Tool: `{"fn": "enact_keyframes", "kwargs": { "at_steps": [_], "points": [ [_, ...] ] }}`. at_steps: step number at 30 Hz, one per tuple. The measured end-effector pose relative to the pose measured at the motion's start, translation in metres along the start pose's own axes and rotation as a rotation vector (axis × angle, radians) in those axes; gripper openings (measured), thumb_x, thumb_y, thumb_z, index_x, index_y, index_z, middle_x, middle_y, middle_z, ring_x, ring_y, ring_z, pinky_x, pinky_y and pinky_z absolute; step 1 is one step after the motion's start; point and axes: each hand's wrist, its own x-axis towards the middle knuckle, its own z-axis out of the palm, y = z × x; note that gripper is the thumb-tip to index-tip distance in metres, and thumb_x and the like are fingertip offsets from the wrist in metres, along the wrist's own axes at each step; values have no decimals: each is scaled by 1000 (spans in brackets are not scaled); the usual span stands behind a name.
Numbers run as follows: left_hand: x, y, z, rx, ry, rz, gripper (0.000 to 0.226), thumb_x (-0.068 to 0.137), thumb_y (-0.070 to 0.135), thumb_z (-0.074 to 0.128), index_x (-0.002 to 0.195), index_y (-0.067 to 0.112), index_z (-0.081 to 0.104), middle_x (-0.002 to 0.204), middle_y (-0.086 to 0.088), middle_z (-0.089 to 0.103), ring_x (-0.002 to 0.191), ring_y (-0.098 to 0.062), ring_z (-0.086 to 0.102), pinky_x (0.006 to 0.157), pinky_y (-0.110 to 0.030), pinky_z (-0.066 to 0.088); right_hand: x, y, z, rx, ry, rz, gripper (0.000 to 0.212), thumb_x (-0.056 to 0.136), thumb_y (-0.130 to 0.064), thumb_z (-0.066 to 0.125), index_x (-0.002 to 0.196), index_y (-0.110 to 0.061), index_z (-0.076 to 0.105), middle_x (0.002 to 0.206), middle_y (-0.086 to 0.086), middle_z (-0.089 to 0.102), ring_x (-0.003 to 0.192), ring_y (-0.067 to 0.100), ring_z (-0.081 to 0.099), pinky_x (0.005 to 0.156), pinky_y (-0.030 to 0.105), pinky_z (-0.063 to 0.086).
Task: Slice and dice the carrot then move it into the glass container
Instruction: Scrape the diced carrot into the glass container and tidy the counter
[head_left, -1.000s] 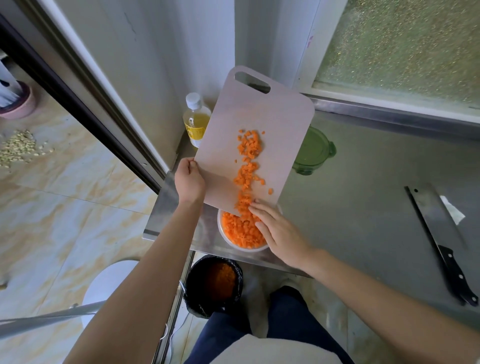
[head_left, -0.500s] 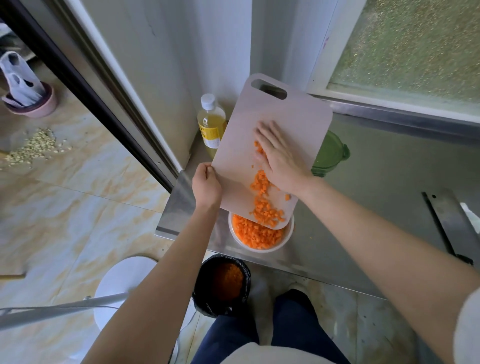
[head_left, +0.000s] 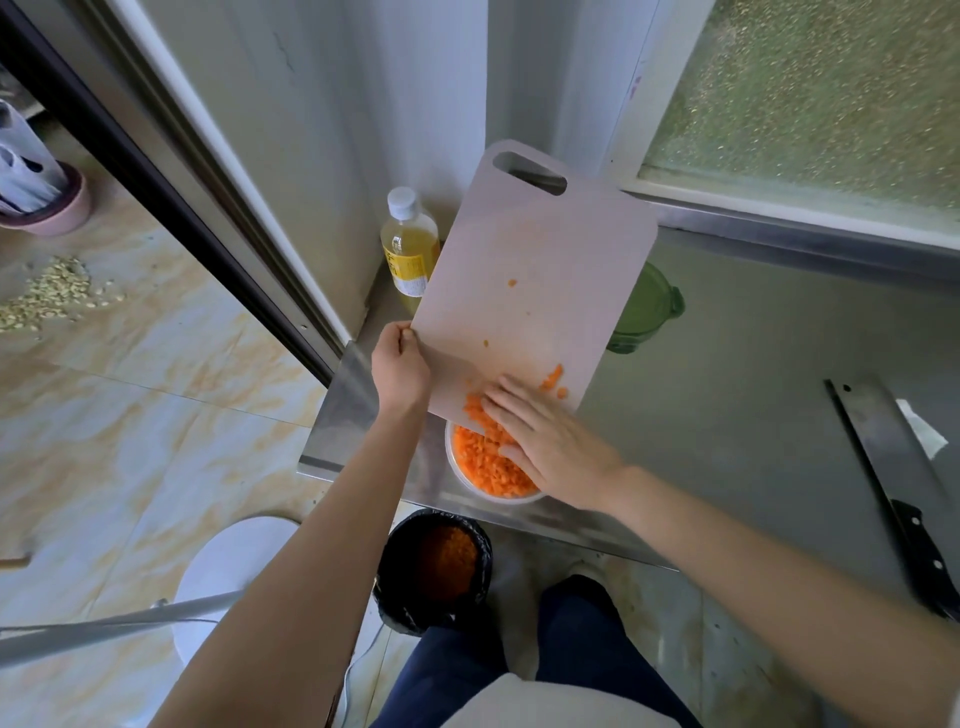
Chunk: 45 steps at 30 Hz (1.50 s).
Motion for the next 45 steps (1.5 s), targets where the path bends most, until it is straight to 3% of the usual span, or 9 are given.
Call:
{"fn": "enact_keyframes", "kwargs": {
  "at_steps": [4, 9, 13, 16, 24, 29, 34, 40, 45],
  "points": [
    [2, 3, -1, -5, 9, 10, 23, 98, 8, 29, 91, 9, 51, 76, 6, 49, 78, -14, 43, 74, -29, 35, -16, -7, 1, 171, -78, -57, 60, 97, -39, 19, 148, -9, 27, 157, 4, 21, 142, 9, 0, 111, 23, -13],
    [-1, 6, -3, 4, 16, 18, 23, 98, 9, 28, 94, 10, 51, 76, 7, 47, 71, -5, 41, 65, -22, 34, -11, 1, -12, 153, 178, 58, 50, 100, -31, 29, 141, -6, 42, 148, 10, 40, 141, 18, 26, 117, 33, 8],
    [-4, 7, -4, 3, 30, 21, 23, 99, 9, 28, 92, 9, 50, 75, 7, 45, 69, -3, 39, 61, -18, 32, -5, 9, -18, 113, 172, 312, 68, 96, -46, 11, 148, -4, 21, 158, 10, 15, 145, 16, -1, 115, 30, -5],
    [-5, 7, -4, 3, 39, 15, 23, 99, 9, 27, 92, 8, 49, 75, 6, 45, 69, -3, 39, 61, -19, 31, -17, -1, -7, 149, 50, 247, 67, 96, -46, 9, 150, -7, 13, 159, 6, 4, 141, 9, -13, 109, 20, -16],
    [-11, 10, -5, -22, 53, 20, 23, 99, 11, 28, 92, 9, 49, 76, 7, 46, 70, -3, 39, 62, -20, 32, -43, -10, 7, 262, 176, 19, 46, 100, -32, 30, 123, -9, 61, 130, 7, 59, 127, 20, 51, 110, 38, 32],
    [-19, 17, -2, -31, 59, 41, 23, 99, 11, 28, 94, 11, 50, 78, 8, 47, 72, -3, 41, 64, -19, 33, -48, -4, -9, 386, 461, 408, 38, 101, -32, 31, 110, -8, 58, 97, 0, 57, 83, 9, 54, 74, 27, 51],
    [-30, 23, 8, -33, 70, 41, 24, 99, 10, 30, 98, 10, 54, 78, 9, 49, 77, -10, 43, 63, -19, 35, -55, 18, -15, 668, 505, 842, 30, 101, -20, 38, 117, 3, 49, 112, 13, 51, 97, 23, 54, 84, 28, 41],
    [-49, 25, 34, -37, -12, -10, 25, 98, 10, 31, 93, 10, 55, 85, 0, 52, 82, -18, 44, 71, -27, 35, -73, 36, -15, 927, 461, 927, 36, 102, -14, 34, 68, -7, 46, 63, 6, 48, 60, 17, 43, 60, 31, 31],
    [-73, 25, 68, 20, -143, 0, 31, 98, 8, 32, 109, 7, 60, 97, -4, 58, 89, -18, 49, 75, -27, 38, -110, 56, -8, 998, 516, 1026, 37, 100, -7, 36, 65, -17, 40, 58, -3, 41, 55, 11, 36, 56, 27, 28]
  ]
}}
